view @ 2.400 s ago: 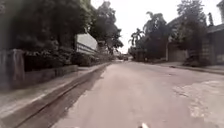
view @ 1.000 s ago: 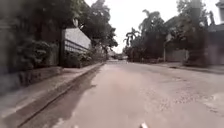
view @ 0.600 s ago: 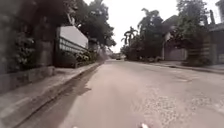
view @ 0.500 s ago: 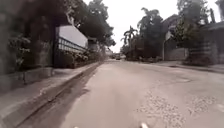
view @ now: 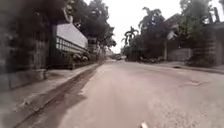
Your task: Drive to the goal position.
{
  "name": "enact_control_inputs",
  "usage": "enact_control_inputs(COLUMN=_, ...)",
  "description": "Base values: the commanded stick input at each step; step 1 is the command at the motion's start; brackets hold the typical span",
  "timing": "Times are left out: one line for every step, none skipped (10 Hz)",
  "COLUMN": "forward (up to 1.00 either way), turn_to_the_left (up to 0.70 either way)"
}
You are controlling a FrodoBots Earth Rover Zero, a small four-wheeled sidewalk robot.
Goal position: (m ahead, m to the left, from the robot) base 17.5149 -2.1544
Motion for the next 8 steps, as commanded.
enact_control_inputs(forward=0.7, turn_to_the_left=0.0)
enact_control_inputs(forward=0.7, turn_to_the_left=0.0)
enact_control_inputs(forward=0.7, turn_to_the_left=0.0)
enact_control_inputs(forward=0.7, turn_to_the_left=0.0)
enact_control_inputs(forward=0.7, turn_to_the_left=0.0)
enact_control_inputs(forward=0.7, turn_to_the_left=0.0)
enact_control_inputs(forward=0.7, turn_to_the_left=0.0)
enact_control_inputs(forward=0.7, turn_to_the_left=0.0)
